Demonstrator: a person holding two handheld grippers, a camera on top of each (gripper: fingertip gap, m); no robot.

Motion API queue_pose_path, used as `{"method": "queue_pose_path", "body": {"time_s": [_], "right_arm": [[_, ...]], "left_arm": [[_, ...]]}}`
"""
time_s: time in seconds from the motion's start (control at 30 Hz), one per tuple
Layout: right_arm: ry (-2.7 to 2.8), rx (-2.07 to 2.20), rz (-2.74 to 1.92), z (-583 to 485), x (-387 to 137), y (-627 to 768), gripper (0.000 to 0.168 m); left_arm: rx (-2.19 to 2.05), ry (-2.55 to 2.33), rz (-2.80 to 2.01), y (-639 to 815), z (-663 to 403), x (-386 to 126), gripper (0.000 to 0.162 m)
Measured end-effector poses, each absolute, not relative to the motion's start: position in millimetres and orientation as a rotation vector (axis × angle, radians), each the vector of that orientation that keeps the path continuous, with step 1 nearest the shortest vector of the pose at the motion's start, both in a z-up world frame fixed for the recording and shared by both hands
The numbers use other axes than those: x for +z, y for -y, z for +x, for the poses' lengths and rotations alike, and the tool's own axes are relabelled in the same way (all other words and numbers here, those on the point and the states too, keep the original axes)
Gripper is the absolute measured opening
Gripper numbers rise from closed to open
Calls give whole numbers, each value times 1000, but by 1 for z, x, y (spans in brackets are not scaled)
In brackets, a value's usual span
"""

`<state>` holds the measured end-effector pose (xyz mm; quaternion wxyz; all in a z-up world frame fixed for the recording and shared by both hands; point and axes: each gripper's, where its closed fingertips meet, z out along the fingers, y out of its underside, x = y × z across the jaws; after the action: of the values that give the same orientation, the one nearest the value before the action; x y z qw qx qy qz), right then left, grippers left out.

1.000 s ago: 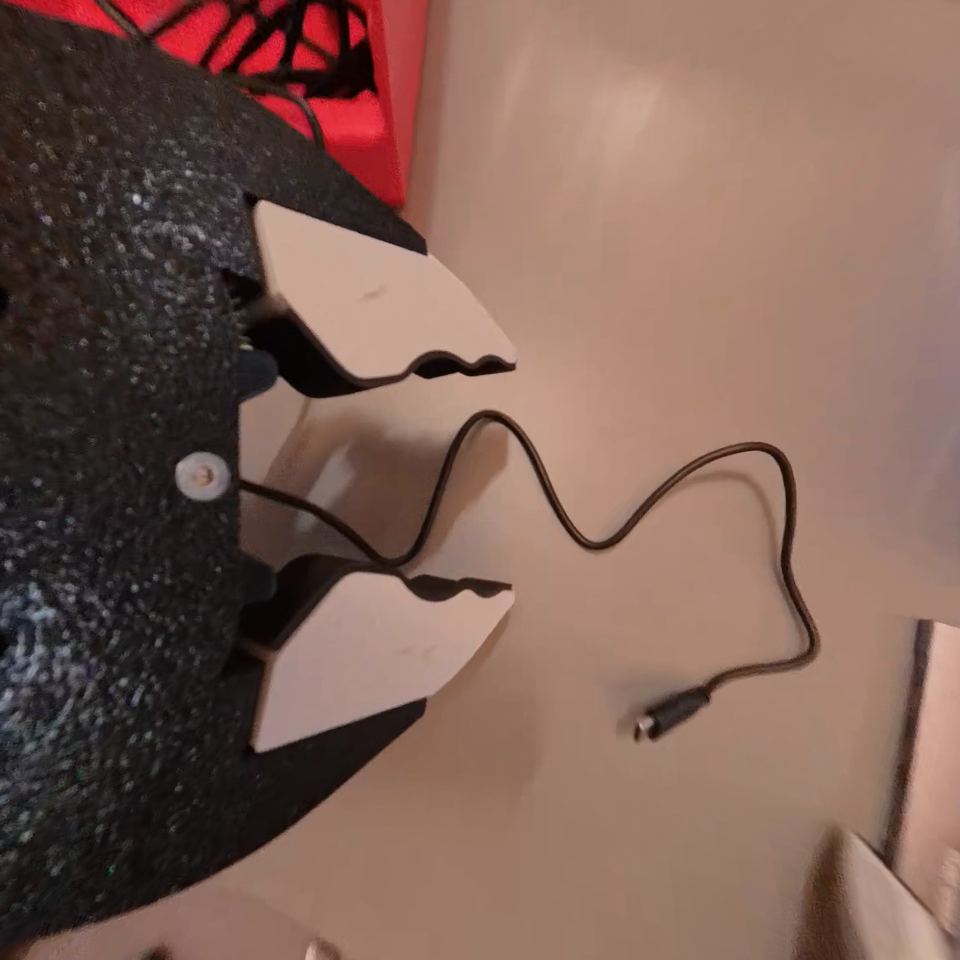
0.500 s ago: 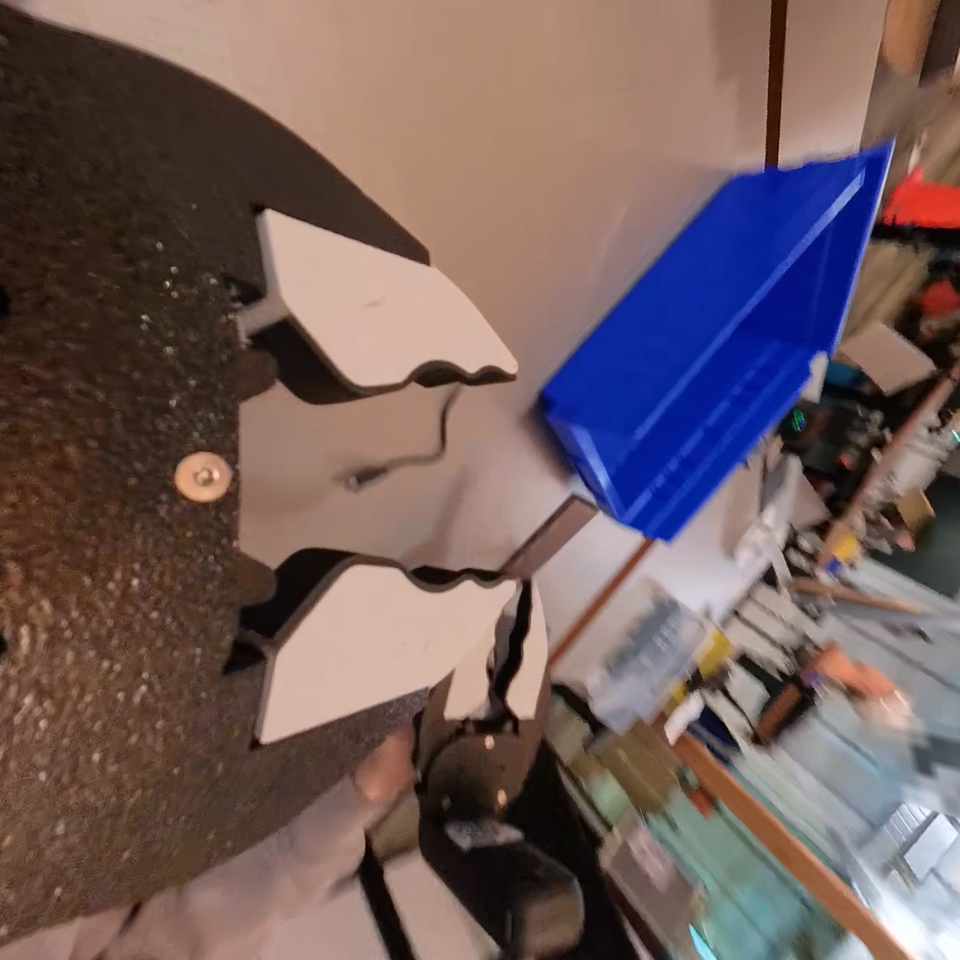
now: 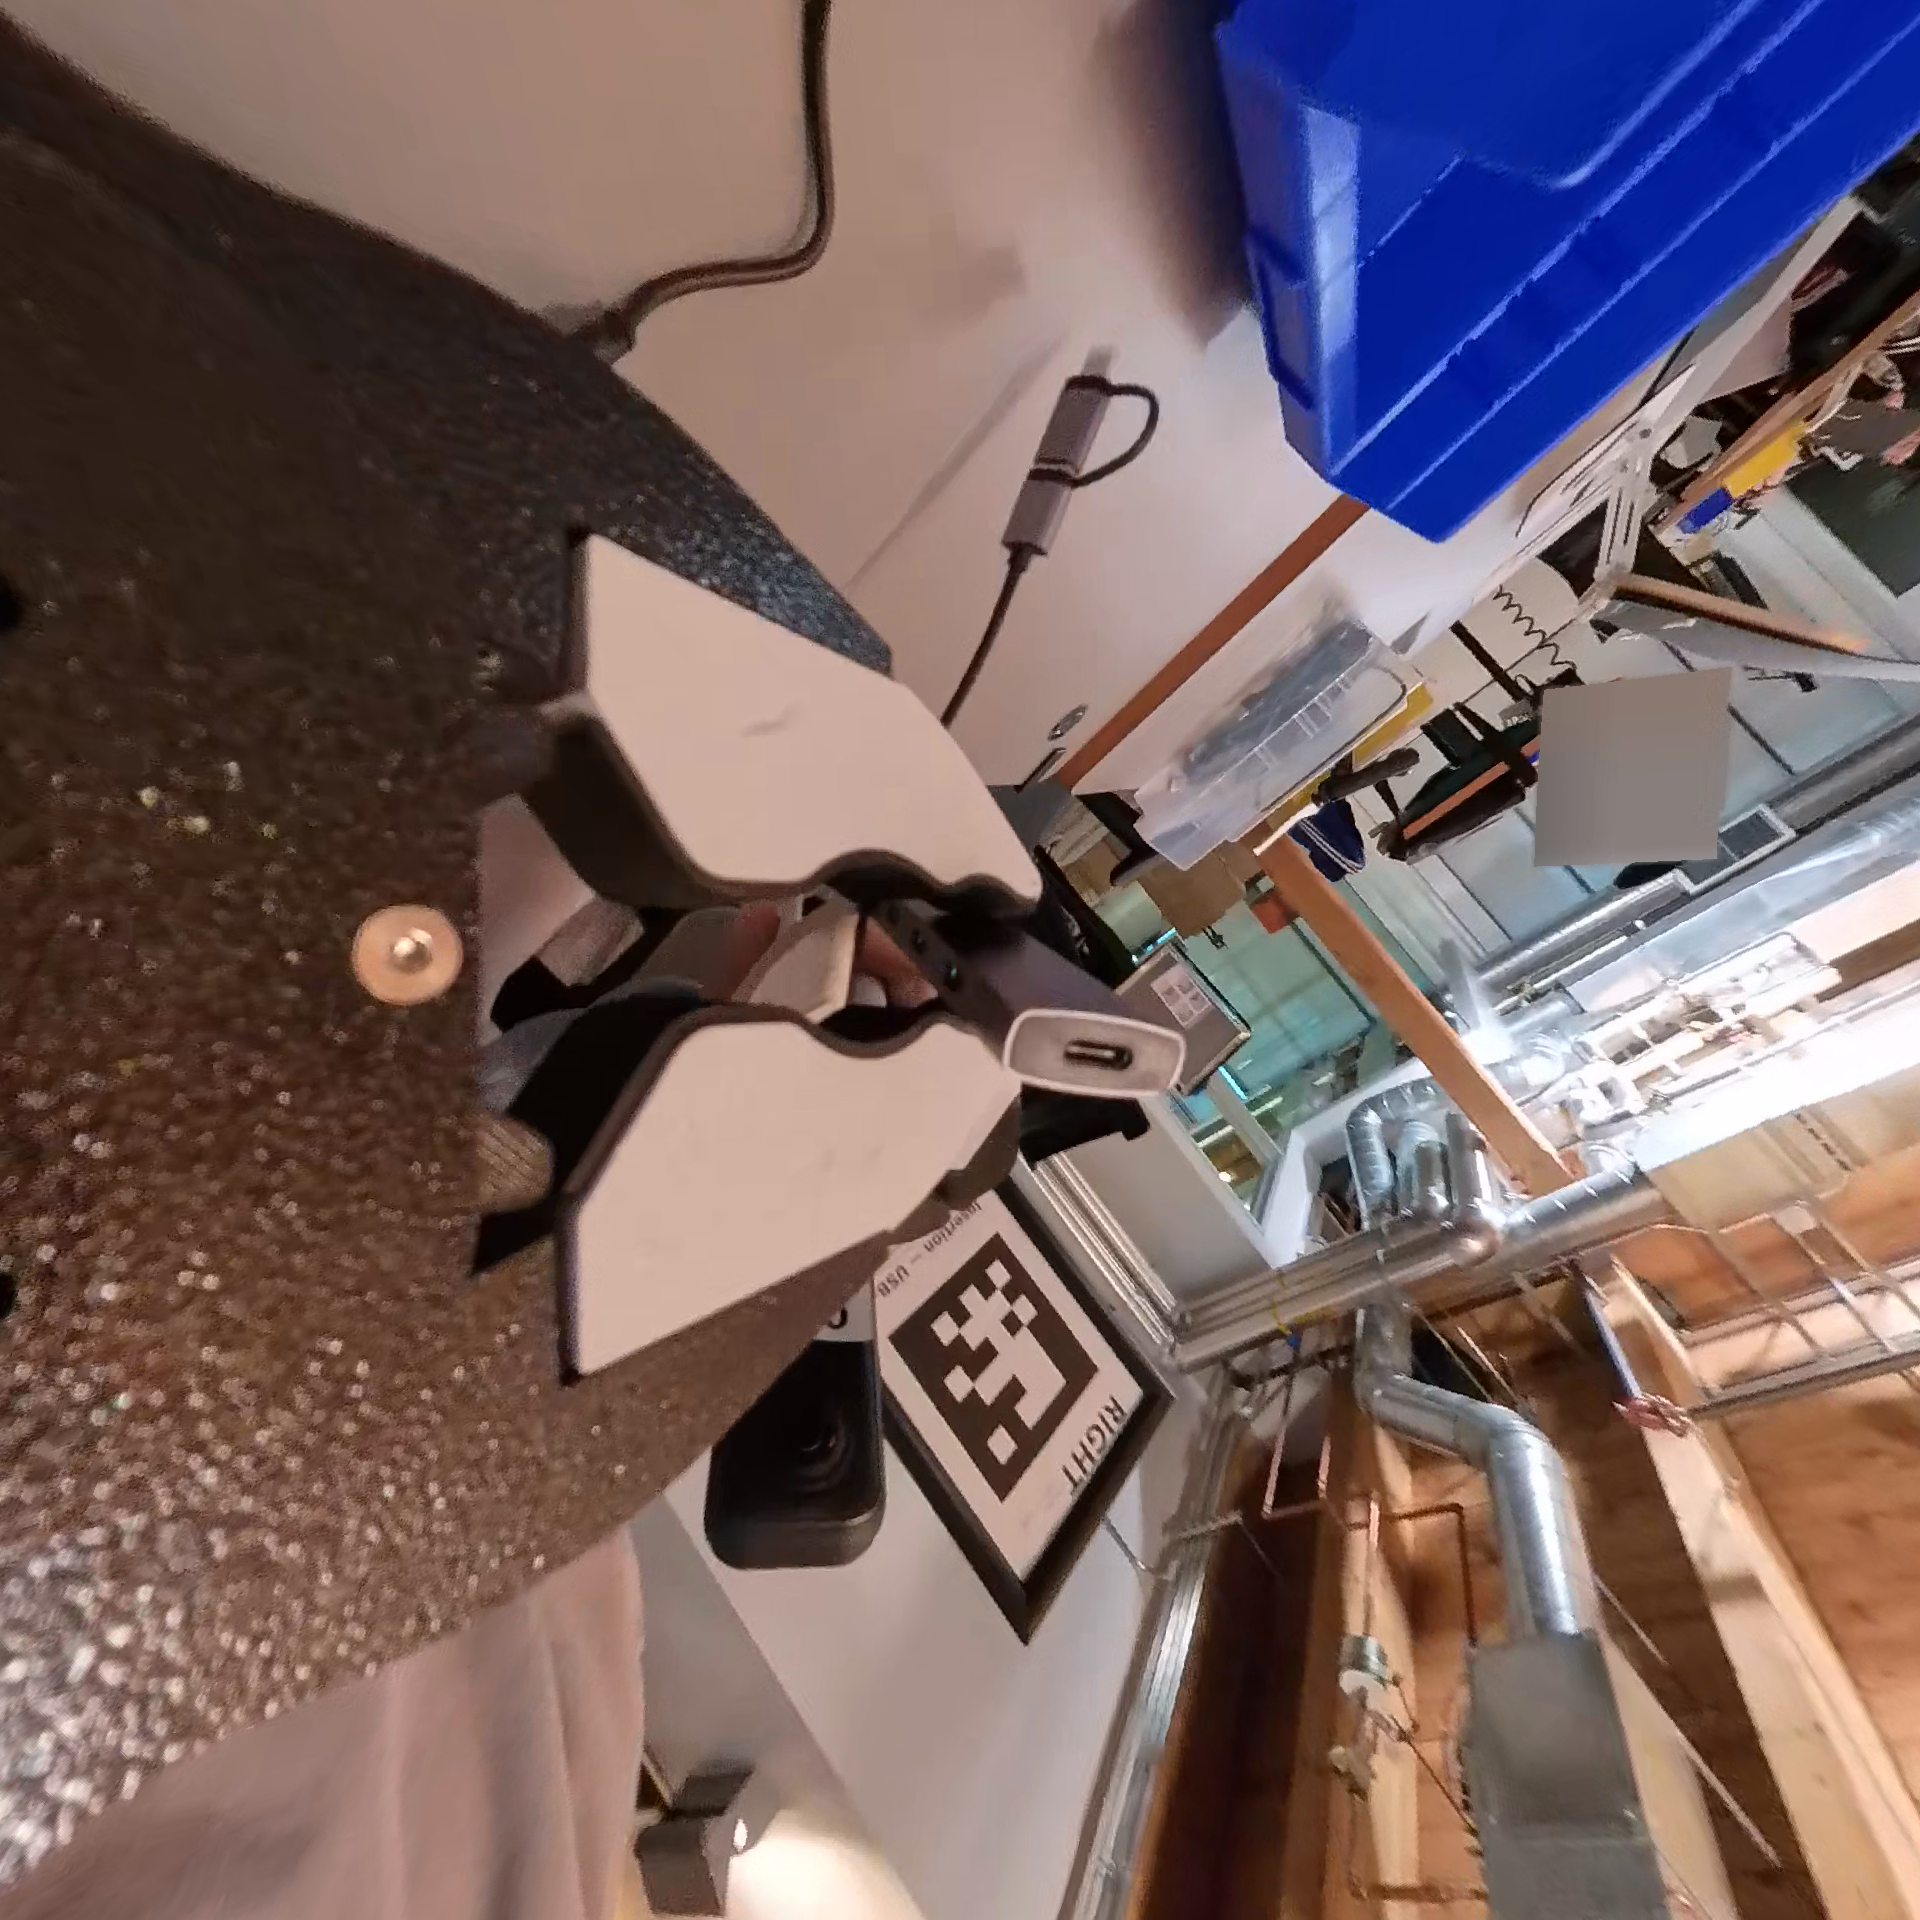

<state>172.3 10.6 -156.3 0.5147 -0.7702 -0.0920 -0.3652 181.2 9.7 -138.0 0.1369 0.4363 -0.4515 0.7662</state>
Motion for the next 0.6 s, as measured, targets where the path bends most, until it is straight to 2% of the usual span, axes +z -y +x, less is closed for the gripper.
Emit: {"method": "queue_pose_path", "body": {"time_s": [0.2,0.33,0.6], "right_arm": [[206,-850,-1772,170,-154,-15,20],[157,-846,-1720,175,-156,-13,31],[148,-583,-1616,164,-154,-11,24]], "left_arm": [[2196,1166,1325,-21,188,-145,9],[2135,892,1335,-29,193,-148,9],[2030,921,1186,-12,180,-143,9]]}}
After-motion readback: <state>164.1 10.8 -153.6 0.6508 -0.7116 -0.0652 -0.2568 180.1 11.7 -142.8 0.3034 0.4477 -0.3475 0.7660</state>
